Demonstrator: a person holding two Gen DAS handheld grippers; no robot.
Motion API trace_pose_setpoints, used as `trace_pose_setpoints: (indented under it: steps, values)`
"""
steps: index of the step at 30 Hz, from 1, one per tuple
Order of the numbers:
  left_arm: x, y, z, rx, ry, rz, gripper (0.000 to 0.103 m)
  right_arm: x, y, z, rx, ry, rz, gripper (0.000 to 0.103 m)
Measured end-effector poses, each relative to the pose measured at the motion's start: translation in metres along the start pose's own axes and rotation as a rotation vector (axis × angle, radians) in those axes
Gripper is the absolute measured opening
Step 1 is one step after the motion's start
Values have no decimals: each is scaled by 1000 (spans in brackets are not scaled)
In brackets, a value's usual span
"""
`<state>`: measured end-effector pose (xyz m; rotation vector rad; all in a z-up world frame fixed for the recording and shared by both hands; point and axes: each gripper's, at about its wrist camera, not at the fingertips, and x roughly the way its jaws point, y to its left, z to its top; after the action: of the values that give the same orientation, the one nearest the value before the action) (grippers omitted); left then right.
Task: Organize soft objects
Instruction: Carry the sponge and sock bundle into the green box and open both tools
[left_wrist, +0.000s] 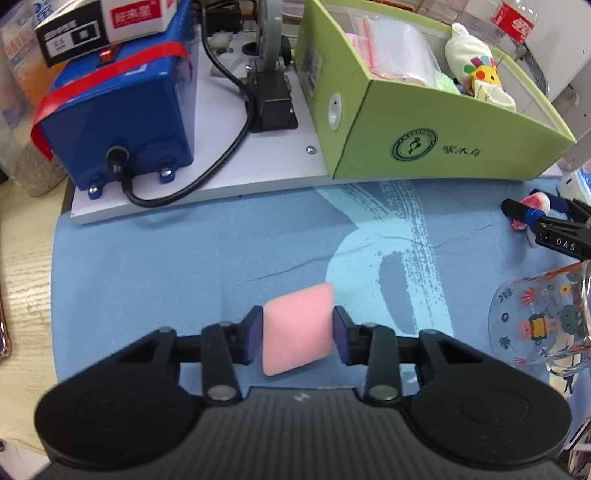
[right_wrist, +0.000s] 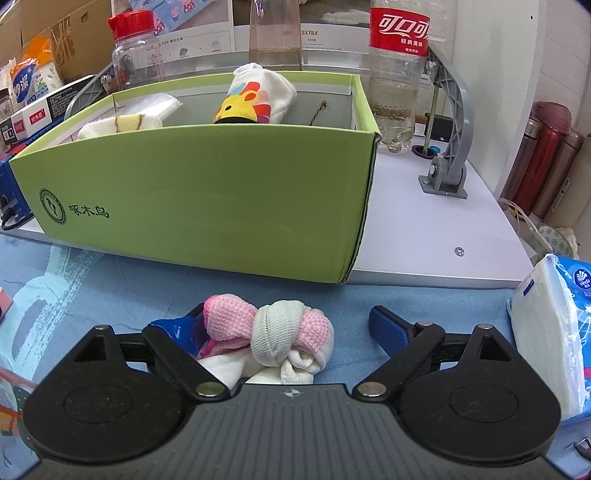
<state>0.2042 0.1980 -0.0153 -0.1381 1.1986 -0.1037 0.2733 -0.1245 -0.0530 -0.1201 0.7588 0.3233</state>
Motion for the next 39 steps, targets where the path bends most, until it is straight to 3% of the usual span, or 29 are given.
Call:
trace_pose_setpoints:
  steps: [1,2,3,10,15,19,24,29,30,31,32,39]
  values:
    - [-3,1,-1,-4,-13,5,37,-3,1,-1,-2,-13,5,62]
    - [-7,3,-2,-9,-24,10,37,-8,1,-1,-7,-23,11,30]
    - [-10,4,-3,-17,-31,6,37,-10,-1,-1,8,-14,37,30]
    - [-42,-2,13,-14,-101,-3,37,-52,-6,2,29,-76,114,29]
    - [-71,-16,61,-3,-188,7,37,-91,-5,46,-10,-219,111,30]
    - [-83,-35,109,13,-256,-18,37,-86,-5,95,-30,-272,92,30]
    - [-62,-66,150,41,-258,-70,37,-45,-10,132,-15,-227,76,31]
    - [-25,-85,175,47,-219,-101,39,1,-9,143,-14,-112,98,35]
    - [-21,-86,177,38,-217,-120,48,8,-8,144,-10,-88,84,36]
    - [-18,-86,178,31,-219,-130,72,14,-6,144,-4,-70,60,37]
    - [-18,-87,177,29,-230,-134,79,16,-6,144,3,-59,40,39]
    - [-37,-78,161,13,-276,-132,80,-13,-16,145,95,-209,52,47]
